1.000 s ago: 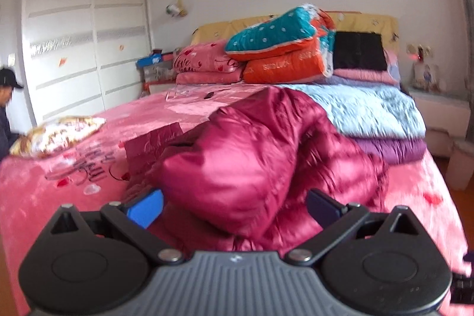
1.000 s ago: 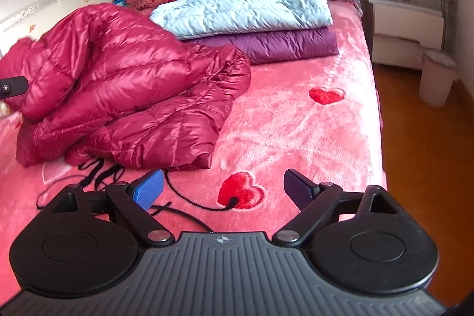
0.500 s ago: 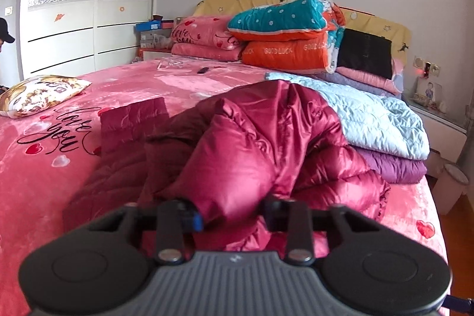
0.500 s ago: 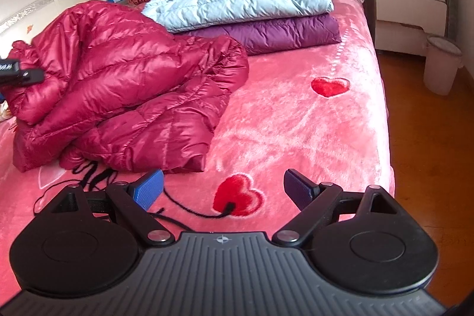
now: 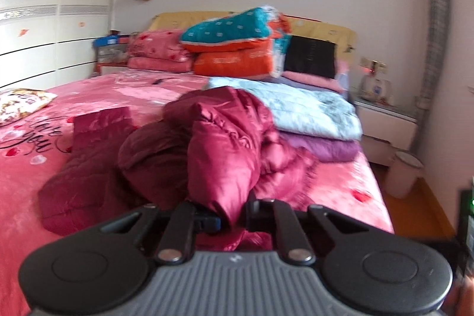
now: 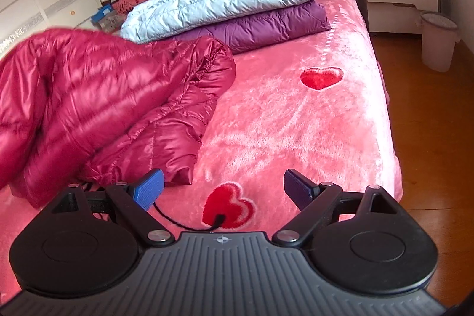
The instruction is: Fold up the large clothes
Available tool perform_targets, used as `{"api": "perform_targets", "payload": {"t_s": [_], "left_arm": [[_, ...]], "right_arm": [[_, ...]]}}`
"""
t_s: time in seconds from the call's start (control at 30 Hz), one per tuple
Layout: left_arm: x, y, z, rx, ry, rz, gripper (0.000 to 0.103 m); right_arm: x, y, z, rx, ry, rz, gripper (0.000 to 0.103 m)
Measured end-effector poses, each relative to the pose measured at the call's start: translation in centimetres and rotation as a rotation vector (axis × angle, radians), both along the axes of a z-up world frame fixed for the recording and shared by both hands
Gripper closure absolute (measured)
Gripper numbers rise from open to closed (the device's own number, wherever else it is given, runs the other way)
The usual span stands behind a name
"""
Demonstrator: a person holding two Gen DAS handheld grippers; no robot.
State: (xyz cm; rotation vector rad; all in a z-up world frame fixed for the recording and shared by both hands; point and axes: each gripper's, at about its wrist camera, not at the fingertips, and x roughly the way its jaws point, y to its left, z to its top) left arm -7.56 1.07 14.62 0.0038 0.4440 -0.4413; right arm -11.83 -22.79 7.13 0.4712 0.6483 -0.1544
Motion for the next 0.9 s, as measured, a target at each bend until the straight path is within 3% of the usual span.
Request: {"api": "perform_targets", "payload": {"t_s": [0.3, 0.43, 0.57, 0.77, 0.9], "left_arm": [[-4.9, -0.4, -0.6, 0.021, 0.015, -0.181, 0.095], [-6.1, -0.7, -1.4, 0.002, 0.047, -0.234, 0.095], [-7.8, -2.0, -2.2, 0.012, 0.053, -0.323, 0.095], [-9.3, -2.6, -3.6, 0.024, 0.106, -0.416, 0.095], [-9.9, -1.5, -3.2, 0.013, 0.133, -0.438, 0.095]], "right_arm": [[-2.9, -2.5, -0.2, 0.153, -0.033, -0.09, 0.0], [-4.3, -1.8, 0.9, 0.15, -0.065, -0.077, 0.0], [-5.4, 0.2, 3.7, 0.054, -0.099, 0.007, 0.0], [-6.3, 1.8, 9.6, 0.045, -0.18, 0.12, 0.0], [-6.1, 5.0, 13.4, -0.048, -0.208, 0.21, 0.0]]}}
